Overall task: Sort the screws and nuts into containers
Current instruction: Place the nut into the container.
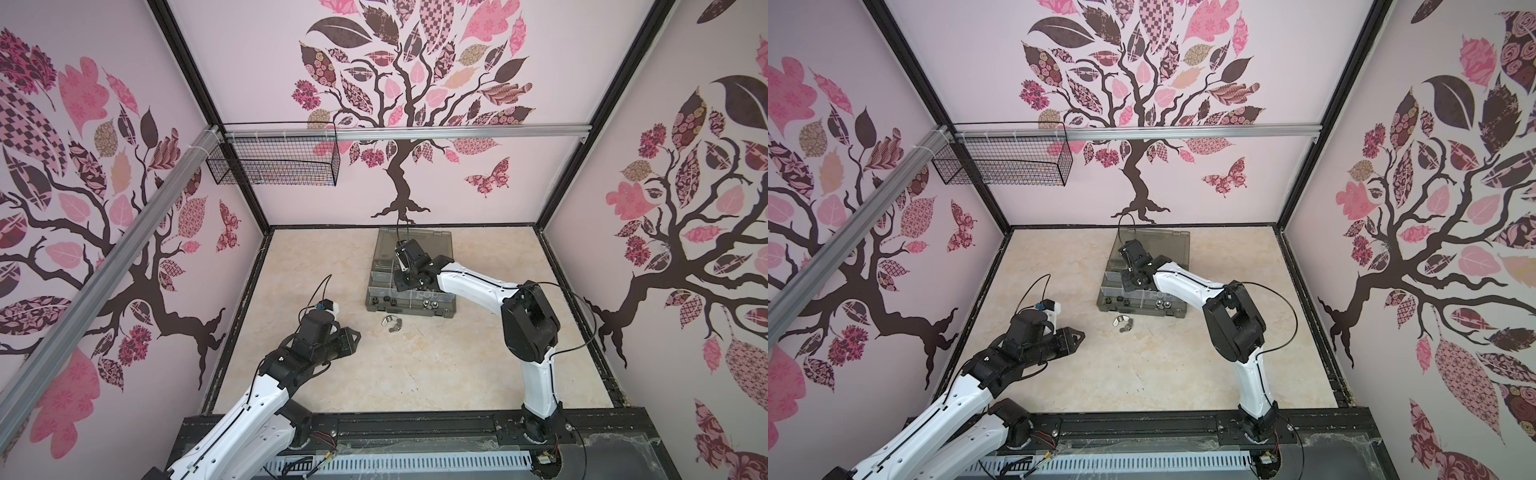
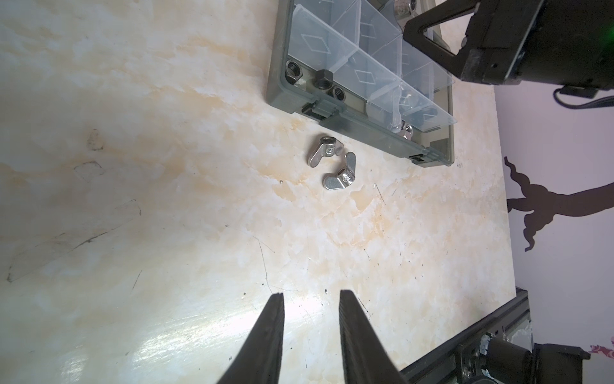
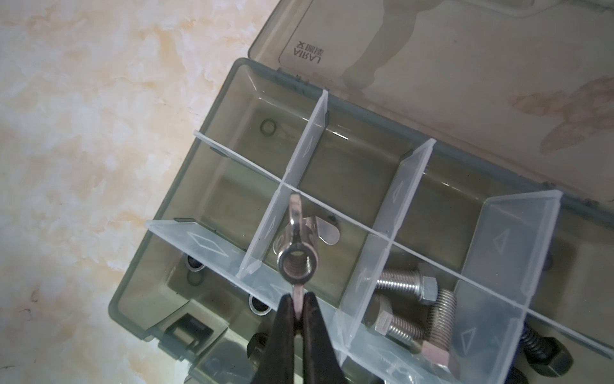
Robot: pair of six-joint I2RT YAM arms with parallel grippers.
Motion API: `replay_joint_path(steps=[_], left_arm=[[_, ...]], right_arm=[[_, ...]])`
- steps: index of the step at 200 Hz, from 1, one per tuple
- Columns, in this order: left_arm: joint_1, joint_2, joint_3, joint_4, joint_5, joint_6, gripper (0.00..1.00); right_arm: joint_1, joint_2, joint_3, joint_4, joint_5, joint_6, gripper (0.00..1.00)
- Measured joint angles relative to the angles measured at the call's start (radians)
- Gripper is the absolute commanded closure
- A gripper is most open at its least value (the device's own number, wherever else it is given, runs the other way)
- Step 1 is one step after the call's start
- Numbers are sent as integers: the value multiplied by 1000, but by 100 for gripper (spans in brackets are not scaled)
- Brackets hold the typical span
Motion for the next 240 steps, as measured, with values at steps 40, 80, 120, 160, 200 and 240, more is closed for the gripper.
replay_joint_path(steps=[40, 80, 120, 160, 200, 240], left_arm=[[0, 6, -9, 6, 1, -4, 68], [0, 27, -9, 14, 1, -5, 68], [0, 47, -9, 26, 1, -6, 68], [-2, 54, -8, 24, 0, 0, 68], [-9, 87, -8, 11, 1, 8, 68], [-31, 118, -7, 10, -1, 12, 68]], right_arm=[[0, 21, 29, -37, 16, -10, 53], [0, 12, 12, -33, 21, -16, 48], [0, -105, -155, -1, 10, -5, 45], [0, -315, -369, 51, -12, 18, 45], [0, -532, -586, 85, -21, 59, 45], [0, -695, -747, 99, -26, 104, 45]])
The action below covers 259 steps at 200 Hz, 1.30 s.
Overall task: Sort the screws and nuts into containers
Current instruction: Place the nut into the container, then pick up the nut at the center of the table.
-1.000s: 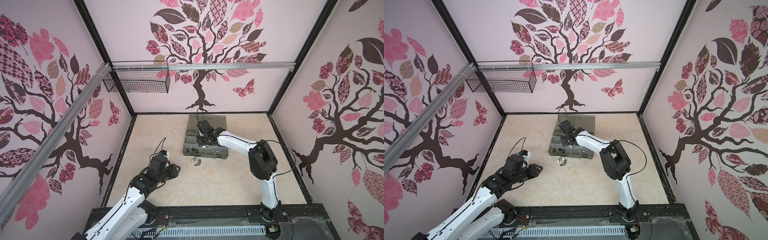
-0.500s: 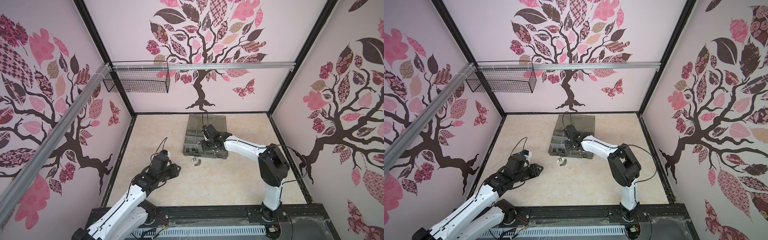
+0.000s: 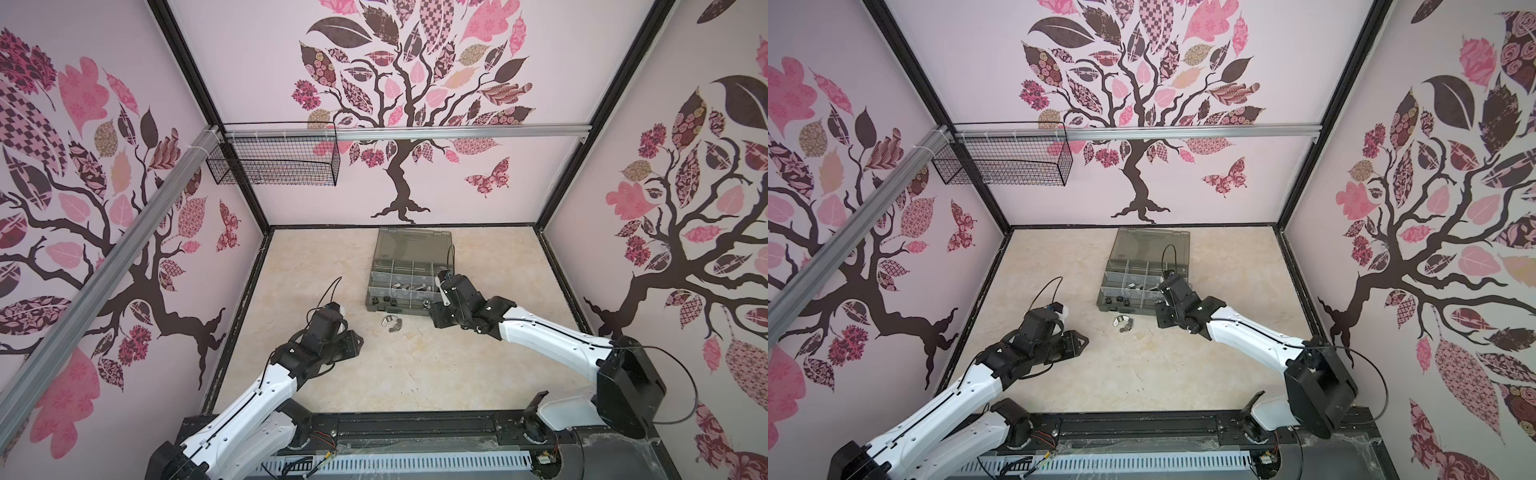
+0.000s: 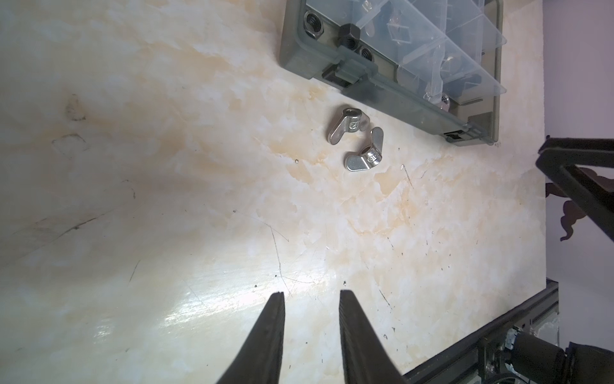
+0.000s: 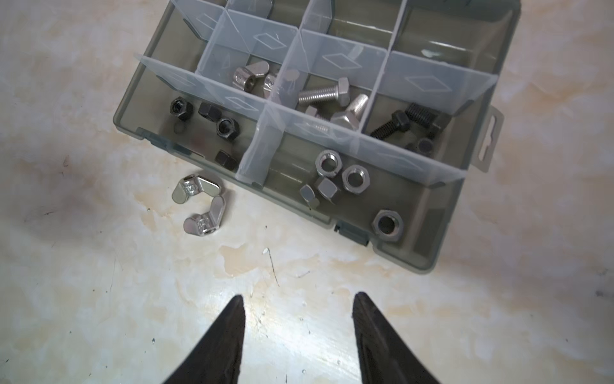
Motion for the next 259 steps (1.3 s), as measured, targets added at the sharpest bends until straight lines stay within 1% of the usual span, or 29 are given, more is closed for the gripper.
replay_joint_path(steps=[28, 67, 131, 203, 259], left_arm=[[-33, 37, 4, 4, -11, 6, 68], [-82, 120, 36, 18, -21, 19, 68], [-88, 241, 86, 36, -20, 77, 67], [-90, 426, 232, 49, -11, 170, 67], [-114, 593, 359, 71, 2, 241, 68]], right_arm=[[0, -77, -75, 6, -7, 36, 45], [0, -116, -141, 8, -26, 84, 45], [0, -197, -211, 7, -47, 150, 45], [0, -272, -264, -10, -47, 202, 45], [0, -312, -270, -34, -52, 220, 44]])
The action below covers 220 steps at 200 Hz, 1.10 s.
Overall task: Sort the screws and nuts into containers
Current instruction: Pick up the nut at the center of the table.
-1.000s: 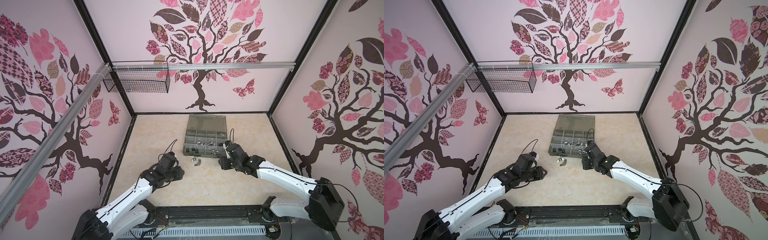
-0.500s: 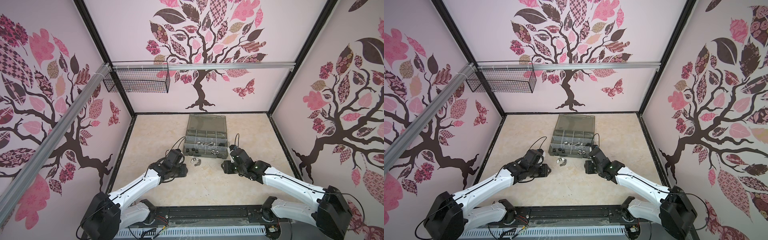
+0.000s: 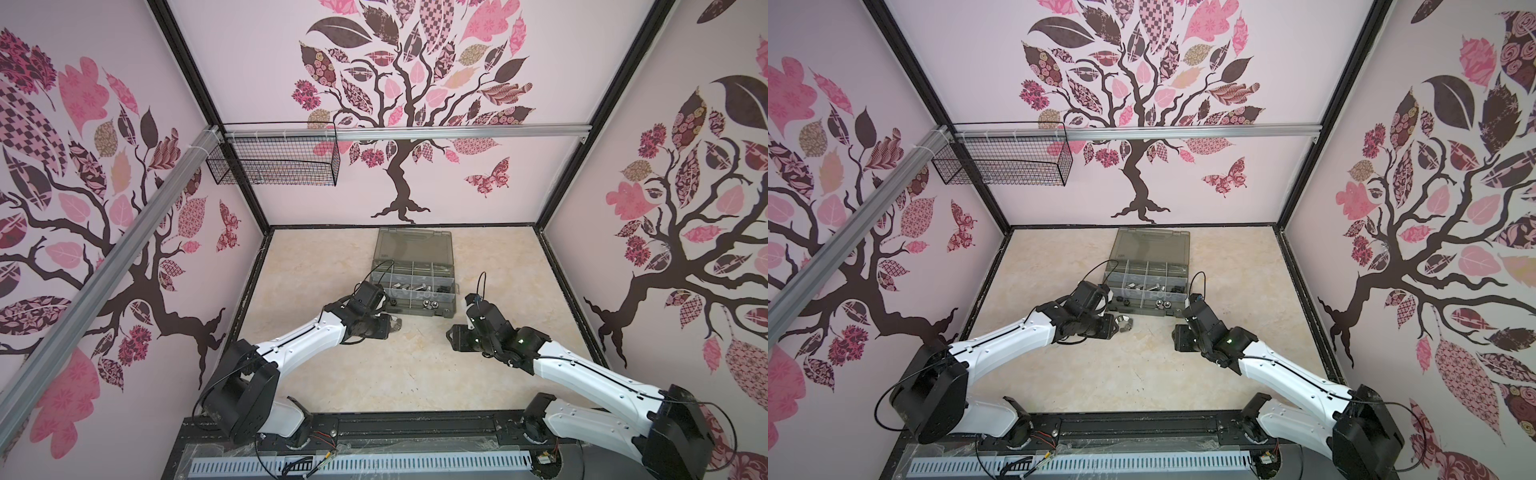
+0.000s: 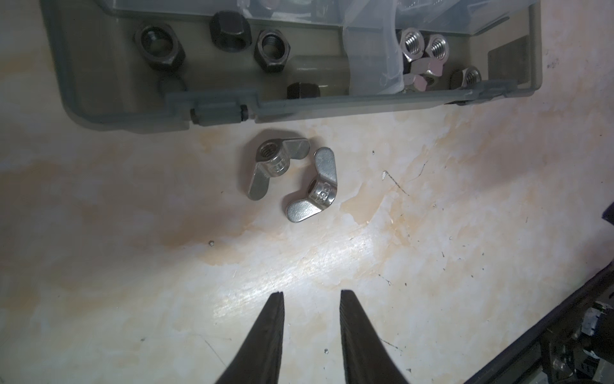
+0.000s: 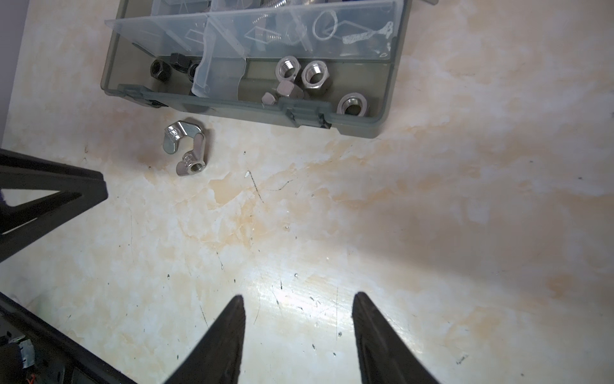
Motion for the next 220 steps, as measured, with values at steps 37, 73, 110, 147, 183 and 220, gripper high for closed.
replay_joint_path(steps=[37, 73, 110, 147, 183, 220], left_arm=[[-1, 96, 76, 6, -1, 45, 67], [-1, 183, 127, 25, 4, 76, 67], [-1, 245, 185, 32, 8, 100, 67], [-1, 269, 197, 39, 18, 109, 67], [-1, 273, 196, 46, 30, 108, 68], [-2, 274, 194, 57, 34, 108, 68]], right_arm=[[0, -16, -19, -13, -2, 8, 44], [0, -19, -32, -23, -3, 18, 44], [0, -19, -32, -25, -6, 23, 44], [0, -19, -32, -26, -6, 26, 43], [0, -17, -32, -26, -7, 27, 43], [0, -16, -32, -26, -9, 29, 43]])
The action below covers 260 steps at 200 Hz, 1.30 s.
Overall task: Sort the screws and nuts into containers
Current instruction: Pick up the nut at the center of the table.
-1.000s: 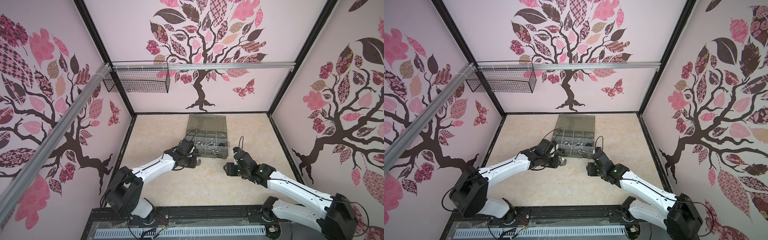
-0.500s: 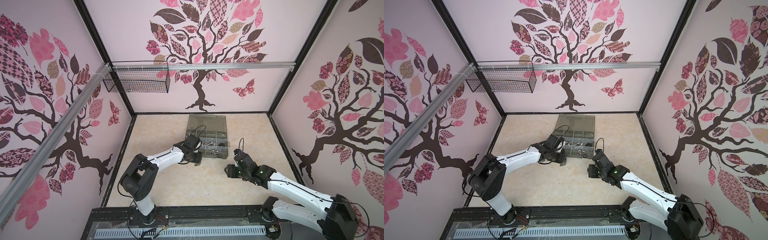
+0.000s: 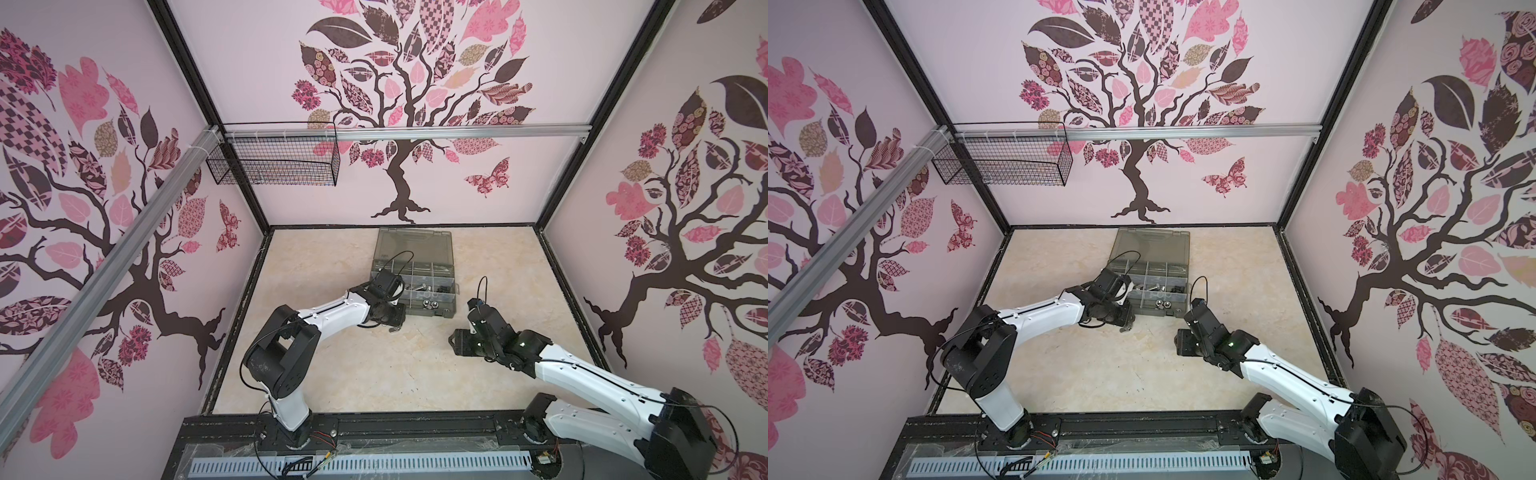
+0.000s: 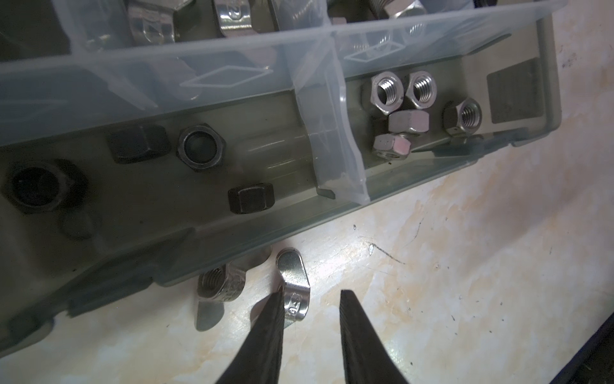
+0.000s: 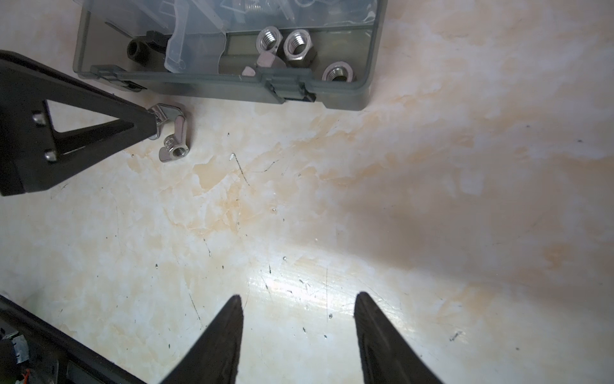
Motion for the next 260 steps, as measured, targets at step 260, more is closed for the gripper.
replay_joint_path(steps=[260], left_arm=[[-80, 85, -23, 24, -148, 39, 88]], right_arm=[[0, -3, -26, -4, -10, 20, 43]])
